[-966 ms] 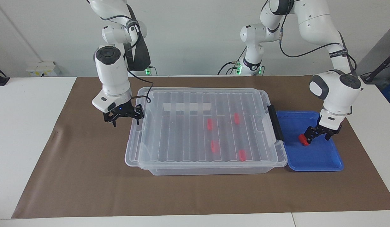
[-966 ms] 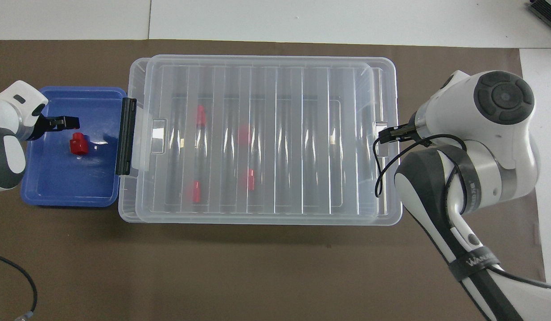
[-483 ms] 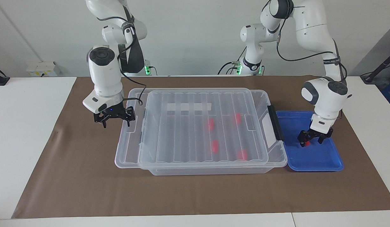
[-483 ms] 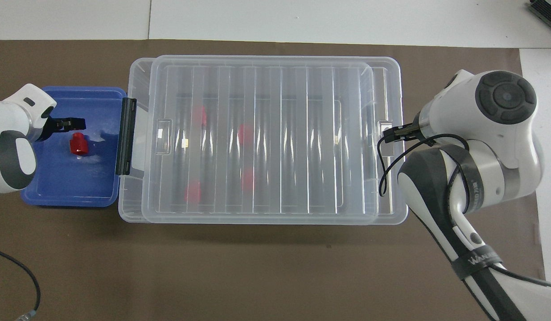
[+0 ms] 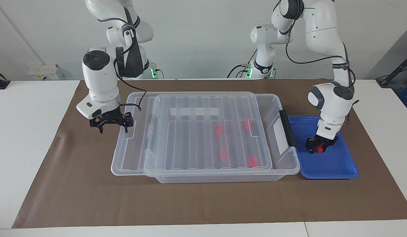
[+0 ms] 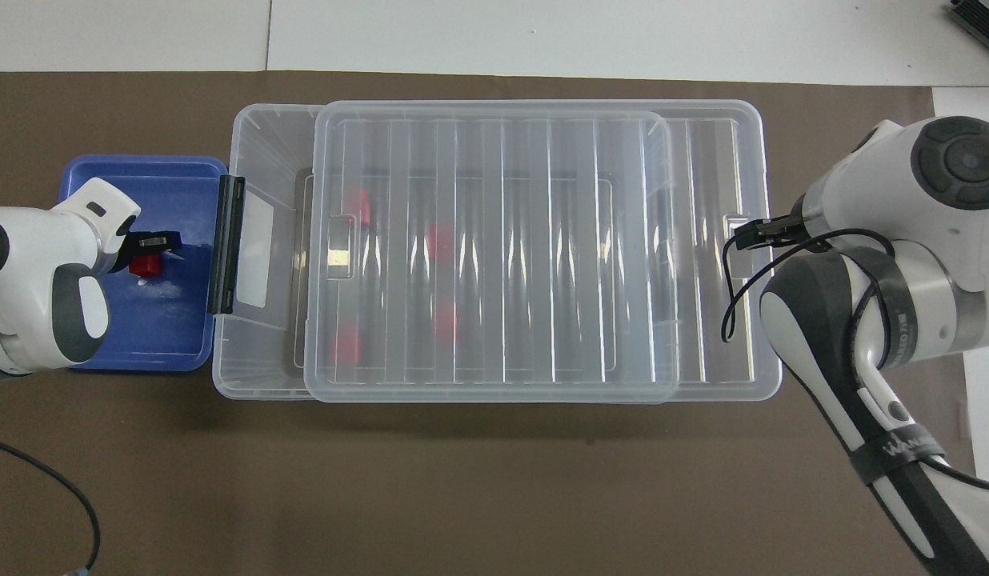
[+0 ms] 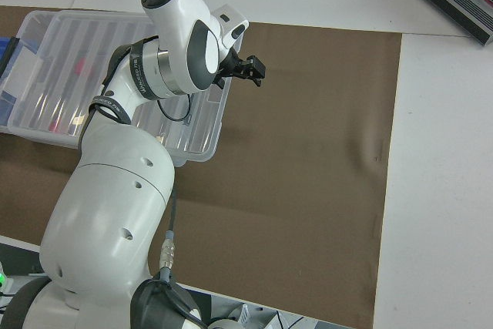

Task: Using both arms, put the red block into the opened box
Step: 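Grasp the red block in the blue tray with the left gripper and lift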

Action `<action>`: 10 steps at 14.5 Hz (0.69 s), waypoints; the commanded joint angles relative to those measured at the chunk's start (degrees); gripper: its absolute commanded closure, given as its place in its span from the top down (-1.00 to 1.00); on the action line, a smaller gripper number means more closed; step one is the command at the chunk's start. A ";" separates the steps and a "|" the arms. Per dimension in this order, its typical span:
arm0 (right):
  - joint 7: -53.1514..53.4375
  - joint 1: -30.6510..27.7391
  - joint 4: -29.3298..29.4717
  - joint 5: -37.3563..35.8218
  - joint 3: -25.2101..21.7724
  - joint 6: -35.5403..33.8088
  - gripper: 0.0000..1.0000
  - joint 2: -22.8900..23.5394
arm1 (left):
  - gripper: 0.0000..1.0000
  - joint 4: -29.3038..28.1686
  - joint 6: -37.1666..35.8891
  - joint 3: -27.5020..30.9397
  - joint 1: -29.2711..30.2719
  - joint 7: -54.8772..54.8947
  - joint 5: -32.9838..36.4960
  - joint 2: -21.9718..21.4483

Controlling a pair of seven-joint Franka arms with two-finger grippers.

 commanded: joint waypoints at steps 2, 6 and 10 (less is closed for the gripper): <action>0.64 -1.83 0.01 -2.00 0.21 -2.24 1.00 -0.55 | -1.00 -1.45 0.13 0.77 -0.61 -1.44 0.07 -0.74; 0.64 -1.92 0.18 -4.37 0.13 -3.48 1.00 -0.81 | -1.00 6.70 -12.66 0.77 -1.75 -6.37 -0.02 -1.70; 0.55 -3.15 0.27 -4.72 0.13 -4.36 1.00 -1.34 | -1.00 23.56 -37.26 0.51 -2.45 -10.49 0.07 -2.85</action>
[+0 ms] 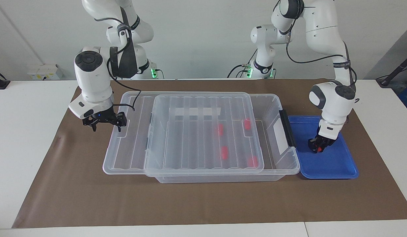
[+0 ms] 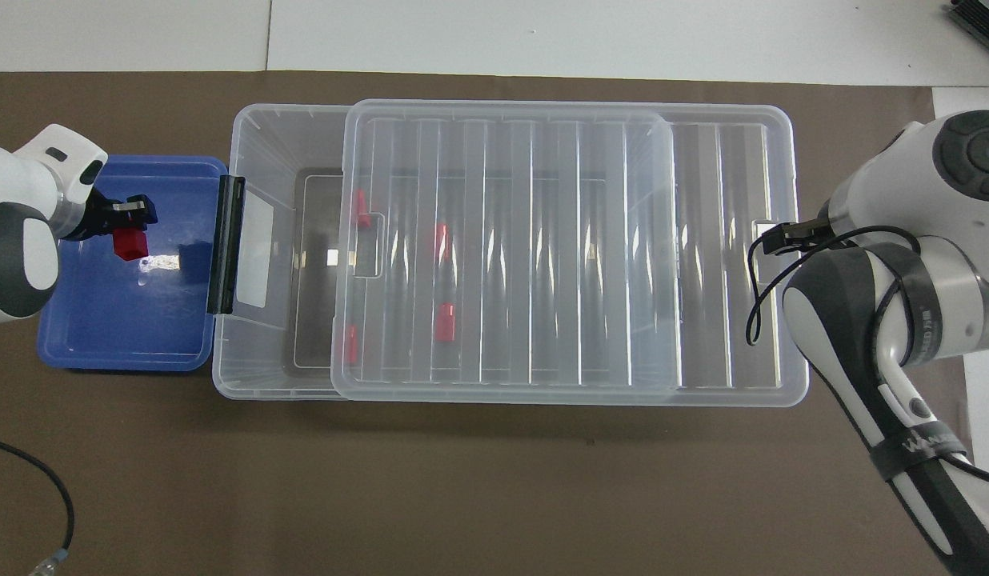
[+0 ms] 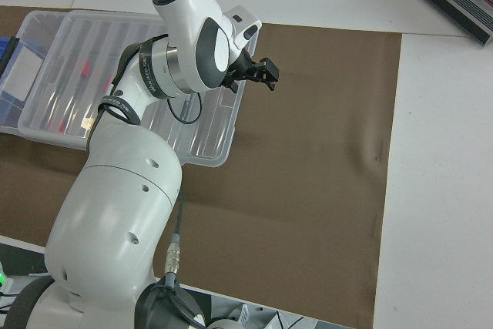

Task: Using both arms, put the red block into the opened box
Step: 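Grasp the red block in the blue tray with the left gripper and lift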

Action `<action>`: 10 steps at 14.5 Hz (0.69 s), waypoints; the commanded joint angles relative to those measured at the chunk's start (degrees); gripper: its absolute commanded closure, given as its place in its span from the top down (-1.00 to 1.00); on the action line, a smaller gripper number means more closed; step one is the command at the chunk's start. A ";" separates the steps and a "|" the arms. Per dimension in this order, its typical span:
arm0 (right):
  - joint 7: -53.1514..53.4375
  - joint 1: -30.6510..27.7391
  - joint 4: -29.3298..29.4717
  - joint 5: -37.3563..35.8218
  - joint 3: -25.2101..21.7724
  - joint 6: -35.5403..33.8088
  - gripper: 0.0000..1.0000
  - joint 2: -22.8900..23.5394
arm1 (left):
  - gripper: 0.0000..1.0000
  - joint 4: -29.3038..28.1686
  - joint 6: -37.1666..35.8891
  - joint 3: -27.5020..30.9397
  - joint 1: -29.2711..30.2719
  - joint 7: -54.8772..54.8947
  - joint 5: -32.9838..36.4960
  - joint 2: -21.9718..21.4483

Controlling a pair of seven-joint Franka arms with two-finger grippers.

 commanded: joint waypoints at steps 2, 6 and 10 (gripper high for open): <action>0.55 -1.43 -0.20 -3.00 0.20 -1.95 1.00 -1.16 | -1.00 11.84 -16.68 0.37 -1.28 -3.01 0.08 -1.15; -0.59 -2.04 -0.20 -4.14 0.20 -2.39 1.00 -1.60 | -1.00 16.16 -22.69 0.02 -3.12 -7.74 -0.44 -1.34; -1.65 -2.40 -0.20 -5.55 0.11 -3.27 1.00 -2.21 | -1.00 19.05 -23.04 -0.07 -7.86 -20.29 -0.88 -1.25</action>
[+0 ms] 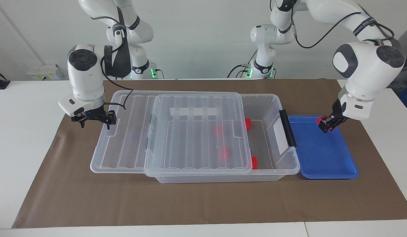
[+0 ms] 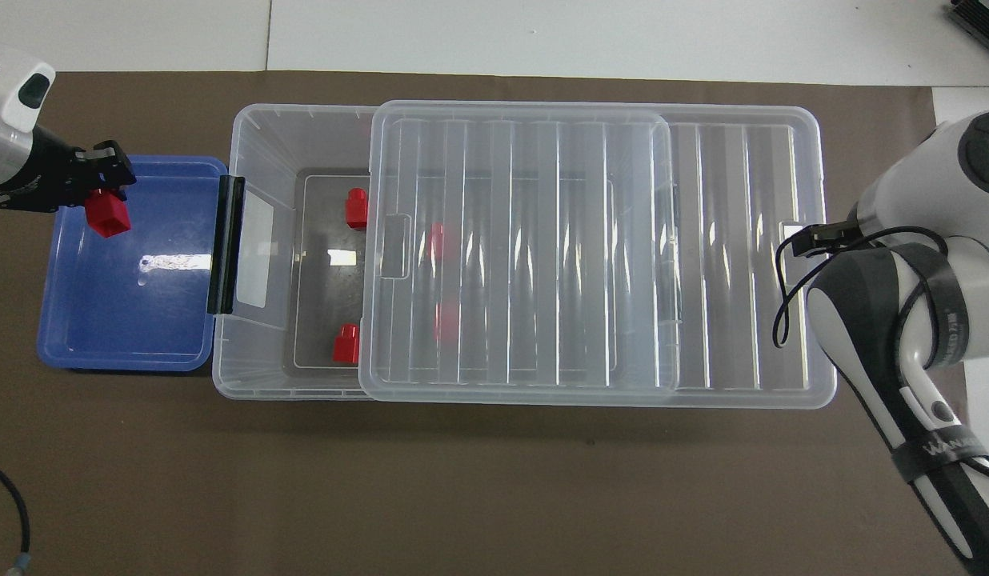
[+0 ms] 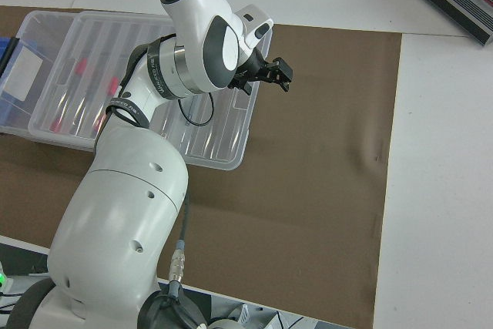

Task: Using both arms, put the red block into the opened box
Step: 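Carry the red block over the opened box with the left gripper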

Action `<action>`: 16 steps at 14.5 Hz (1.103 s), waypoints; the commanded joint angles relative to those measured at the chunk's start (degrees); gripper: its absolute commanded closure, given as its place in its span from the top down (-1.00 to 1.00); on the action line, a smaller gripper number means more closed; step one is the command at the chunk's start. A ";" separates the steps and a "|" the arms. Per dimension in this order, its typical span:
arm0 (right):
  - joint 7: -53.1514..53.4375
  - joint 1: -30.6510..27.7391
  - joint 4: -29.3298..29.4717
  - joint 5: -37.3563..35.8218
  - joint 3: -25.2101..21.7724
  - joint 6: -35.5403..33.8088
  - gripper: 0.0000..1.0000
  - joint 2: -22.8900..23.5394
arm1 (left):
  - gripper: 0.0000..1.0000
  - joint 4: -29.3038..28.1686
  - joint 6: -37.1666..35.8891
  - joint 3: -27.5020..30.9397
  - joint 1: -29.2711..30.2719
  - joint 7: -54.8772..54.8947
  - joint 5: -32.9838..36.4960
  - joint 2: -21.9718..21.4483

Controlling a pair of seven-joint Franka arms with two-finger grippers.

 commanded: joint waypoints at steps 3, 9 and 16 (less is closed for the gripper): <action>-1.31 -1.22 -0.26 -3.49 0.25 -1.93 1.00 -1.57 | -1.00 5.25 -3.13 0.71 -4.50 -10.43 -2.59 1.07; -1.57 -1.48 -0.26 -3.66 0.16 -1.93 1.00 -1.57 | -1.00 7.99 4.24 0.71 -11.09 -29.07 -3.57 2.12; -3.15 -2.98 -0.26 -5.24 0.25 -1.84 1.00 -1.57 | -1.00 -7.29 14.28 0.71 -16.98 -28.30 -2.69 -3.41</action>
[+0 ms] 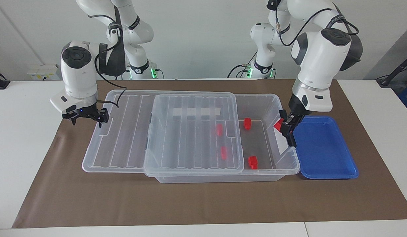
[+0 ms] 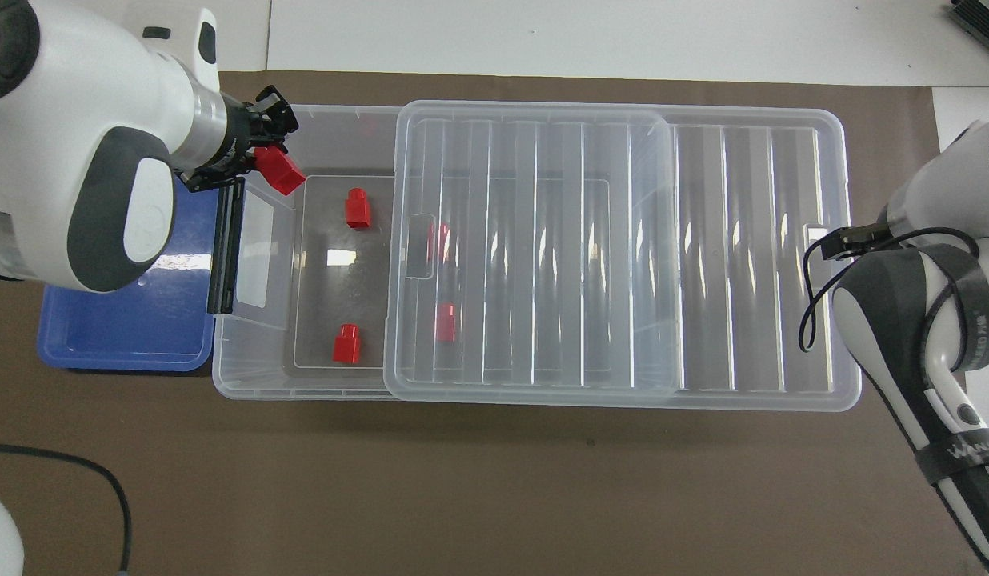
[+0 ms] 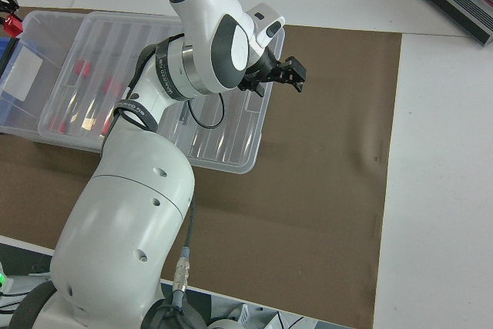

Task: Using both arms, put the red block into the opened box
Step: 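Carry the red block over the opened box with the left gripper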

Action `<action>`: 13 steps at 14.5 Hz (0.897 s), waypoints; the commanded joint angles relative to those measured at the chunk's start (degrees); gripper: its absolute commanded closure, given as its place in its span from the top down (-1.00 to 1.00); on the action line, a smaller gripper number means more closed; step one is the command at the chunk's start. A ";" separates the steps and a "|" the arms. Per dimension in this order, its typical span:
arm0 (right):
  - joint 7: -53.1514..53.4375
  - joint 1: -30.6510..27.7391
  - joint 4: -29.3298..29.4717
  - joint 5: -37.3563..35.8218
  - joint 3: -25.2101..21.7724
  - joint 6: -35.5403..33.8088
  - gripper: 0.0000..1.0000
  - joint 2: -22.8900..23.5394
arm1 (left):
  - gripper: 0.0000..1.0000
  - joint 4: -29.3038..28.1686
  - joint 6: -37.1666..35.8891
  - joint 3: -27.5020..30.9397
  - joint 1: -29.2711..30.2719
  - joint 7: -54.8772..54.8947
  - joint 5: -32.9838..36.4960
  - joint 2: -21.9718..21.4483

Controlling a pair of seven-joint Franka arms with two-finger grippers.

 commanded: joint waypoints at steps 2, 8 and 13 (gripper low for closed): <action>-1.22 -0.86 -0.27 -2.61 0.28 -1.04 1.00 -0.87 | -1.00 -8.97 3.18 1.01 -2.92 4.44 0.38 -4.41; -1.04 -0.77 -0.26 -1.74 0.46 -1.22 1.00 -1.48 | -1.00 -11.79 4.05 0.92 -3.10 17.46 0.47 -3.36; -0.51 -0.77 2.36 10.55 0.46 -6.12 1.00 -5.00 | -1.00 -11.87 9.93 0.83 -5.38 18.53 0.38 1.21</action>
